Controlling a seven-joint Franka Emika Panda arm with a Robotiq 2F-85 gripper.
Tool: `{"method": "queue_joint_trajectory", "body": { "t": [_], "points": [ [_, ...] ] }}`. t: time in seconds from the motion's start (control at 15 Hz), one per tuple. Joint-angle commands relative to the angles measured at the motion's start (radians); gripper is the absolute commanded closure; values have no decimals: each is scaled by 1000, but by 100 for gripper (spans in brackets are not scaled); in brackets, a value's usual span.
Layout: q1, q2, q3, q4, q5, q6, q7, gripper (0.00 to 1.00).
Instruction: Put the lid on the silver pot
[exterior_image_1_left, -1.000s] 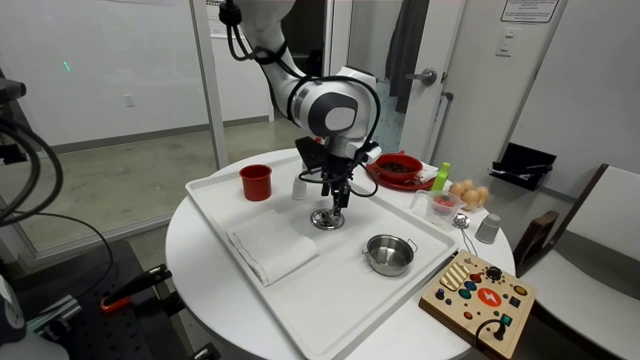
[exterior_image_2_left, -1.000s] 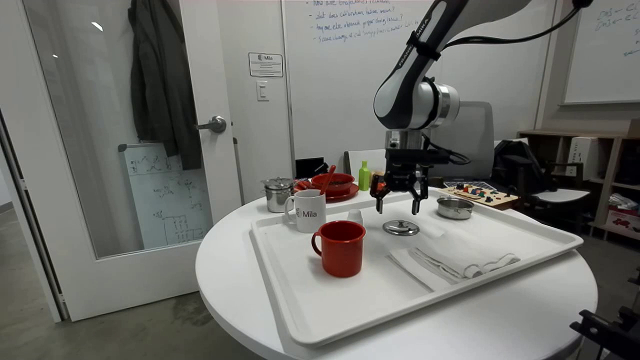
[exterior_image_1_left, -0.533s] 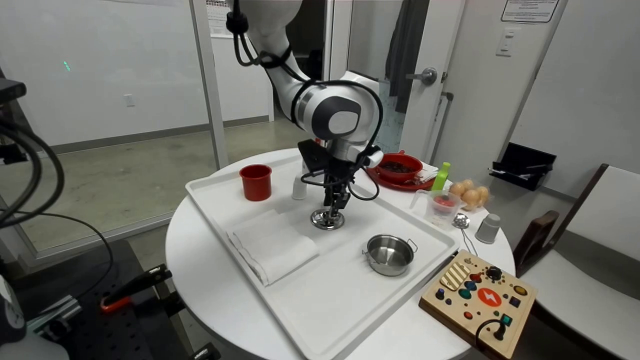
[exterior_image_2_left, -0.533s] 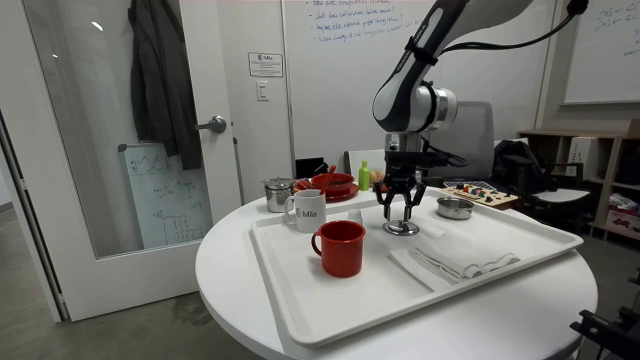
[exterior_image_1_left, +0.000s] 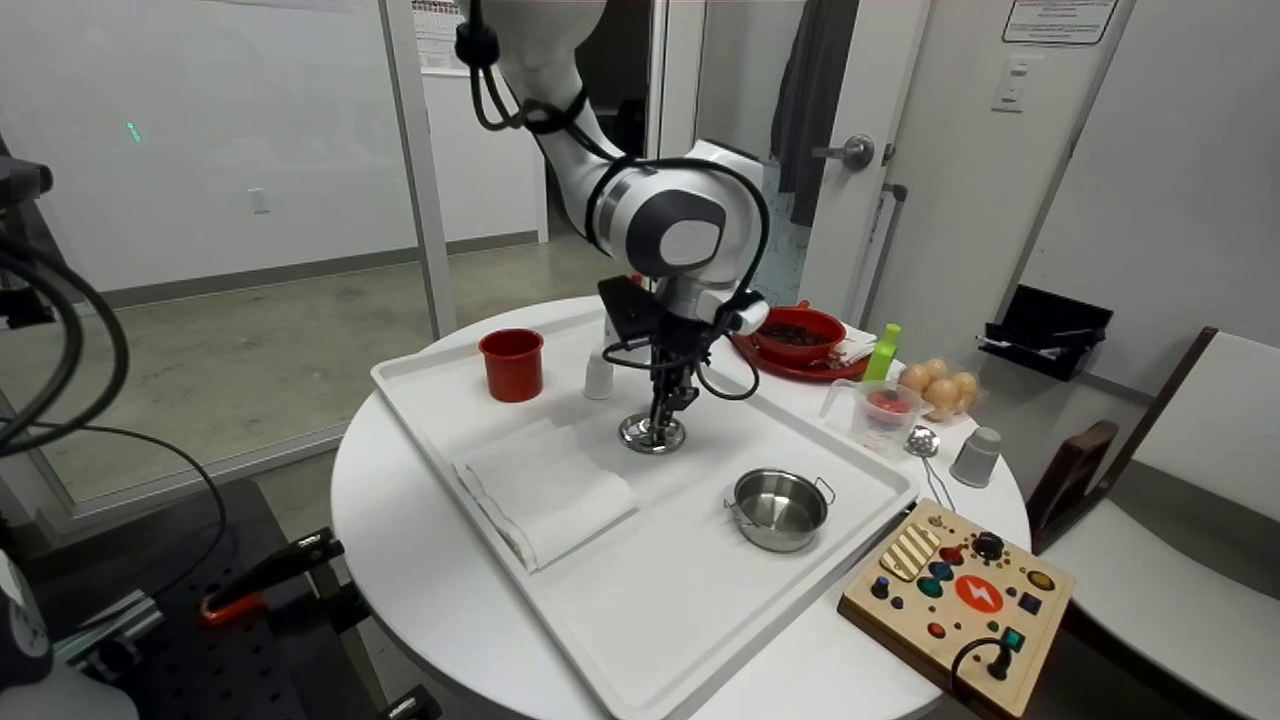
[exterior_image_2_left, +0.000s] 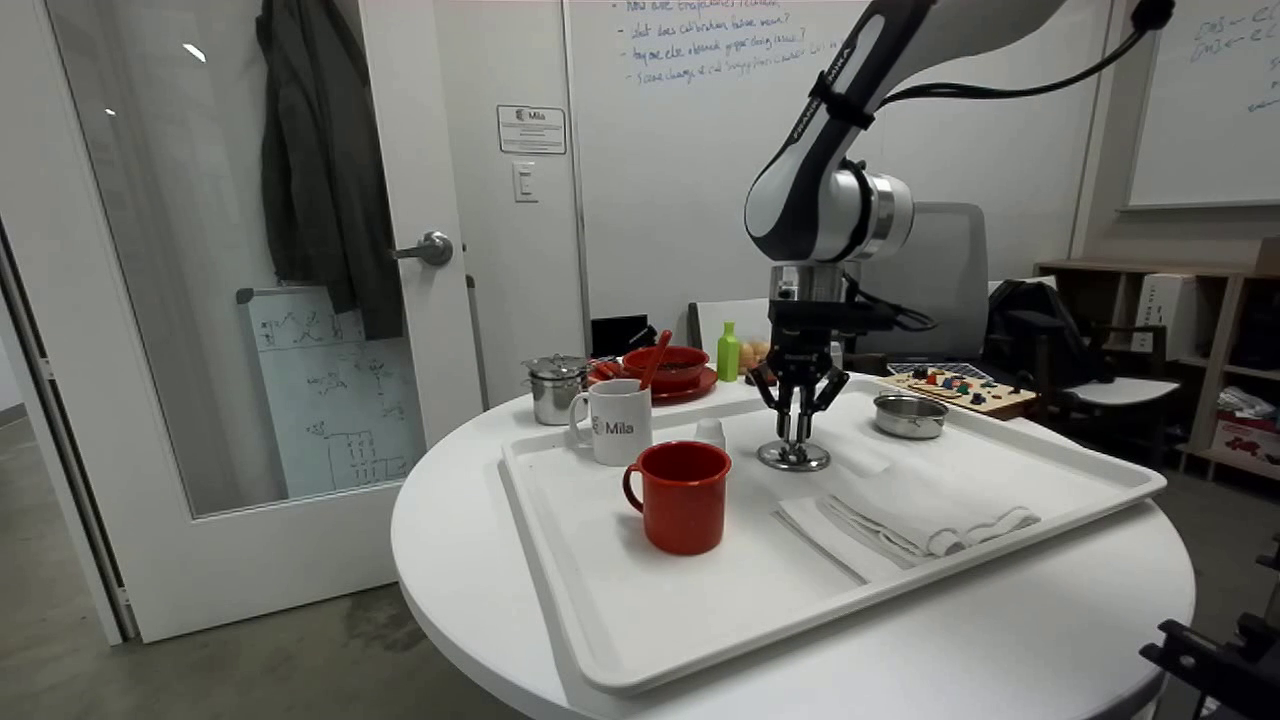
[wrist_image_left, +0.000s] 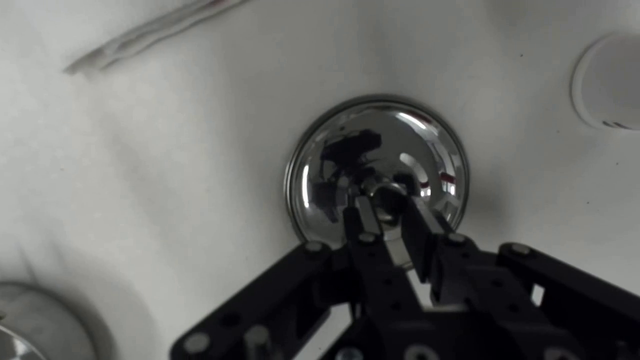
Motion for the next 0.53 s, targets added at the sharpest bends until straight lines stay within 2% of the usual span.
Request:
{"method": "queue_joint_trajectory", "body": {
  "t": [0.0,0.47],
  "points": [
    [-7,-46,12,-9,34,-46,-14,88],
    [4,-218,2,-81,23,-130,-2,88]
  ]
}}
